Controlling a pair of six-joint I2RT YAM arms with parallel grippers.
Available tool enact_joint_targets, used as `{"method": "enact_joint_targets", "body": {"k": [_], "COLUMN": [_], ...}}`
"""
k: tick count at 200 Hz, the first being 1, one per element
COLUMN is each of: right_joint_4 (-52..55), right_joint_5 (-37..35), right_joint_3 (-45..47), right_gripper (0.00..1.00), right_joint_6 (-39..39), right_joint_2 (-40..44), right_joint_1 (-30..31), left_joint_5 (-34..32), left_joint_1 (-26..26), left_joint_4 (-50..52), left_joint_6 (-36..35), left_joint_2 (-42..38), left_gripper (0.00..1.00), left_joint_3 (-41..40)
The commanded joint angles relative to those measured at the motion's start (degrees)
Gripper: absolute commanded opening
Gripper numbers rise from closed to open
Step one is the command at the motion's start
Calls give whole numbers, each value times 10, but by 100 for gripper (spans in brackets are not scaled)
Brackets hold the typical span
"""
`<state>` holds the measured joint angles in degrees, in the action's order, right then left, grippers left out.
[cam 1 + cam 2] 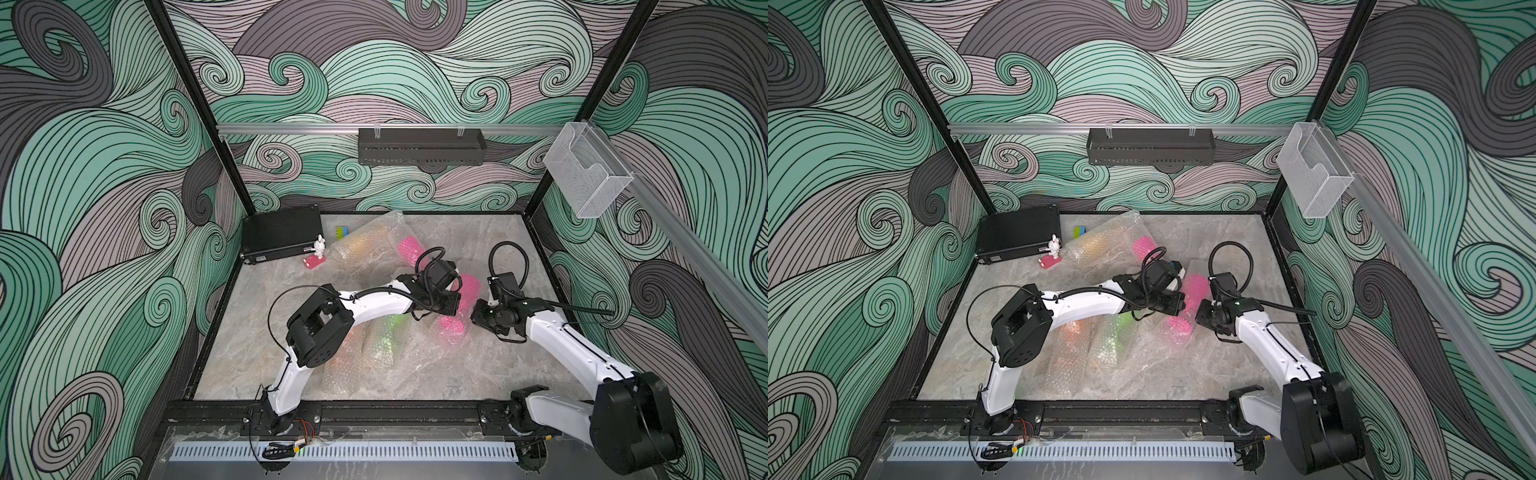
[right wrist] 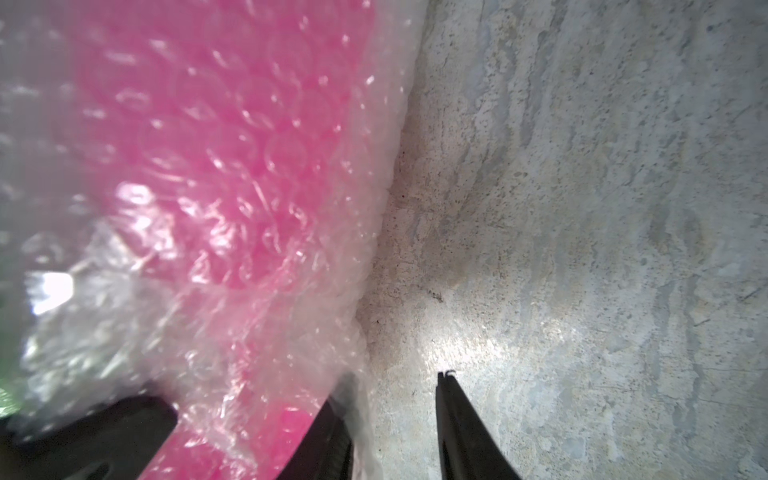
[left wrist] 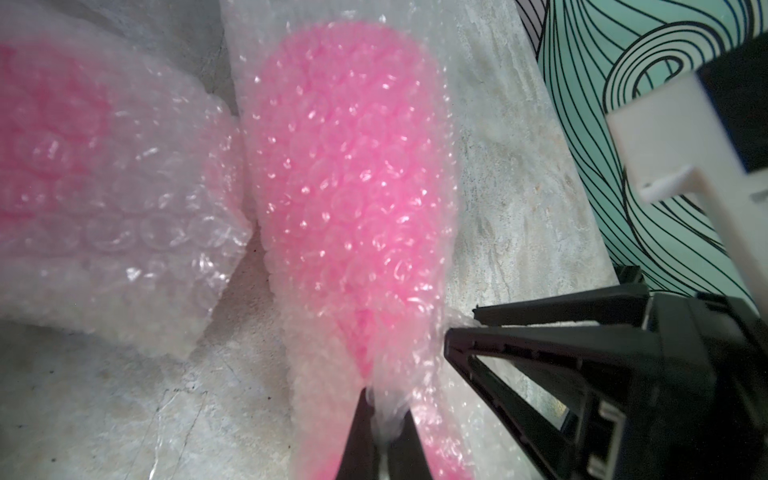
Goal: Unpack wine glasses from bubble wrap
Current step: Unwrap the bubble wrap at the center of the board.
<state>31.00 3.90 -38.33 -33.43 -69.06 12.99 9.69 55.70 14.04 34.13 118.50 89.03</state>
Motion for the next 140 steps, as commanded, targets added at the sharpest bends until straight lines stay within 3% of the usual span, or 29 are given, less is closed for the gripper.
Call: {"method": "enact_joint_targets", "body": {"k": [1,68,140], "right_joint_4": [-26,-62,-76], "right_joint_5": [9,-28,-22], "right_joint_3": [-16,-35,-61], "right_gripper": [37,36,12], "right_joint_6": [0,15,32], "right_joint_2": [-13,-67,-90], "right_joint_1": [1,0,-34], "left_joint_5": [4,13,9], "left_joint_1": [4,7,12], "left_joint_4": [-4,8,19], "left_joint_6": [0,-8,-18], "left_joint_2": [16,20,24], "left_gripper": [0,0,0], "left_joint_3": [11,17,14]}}
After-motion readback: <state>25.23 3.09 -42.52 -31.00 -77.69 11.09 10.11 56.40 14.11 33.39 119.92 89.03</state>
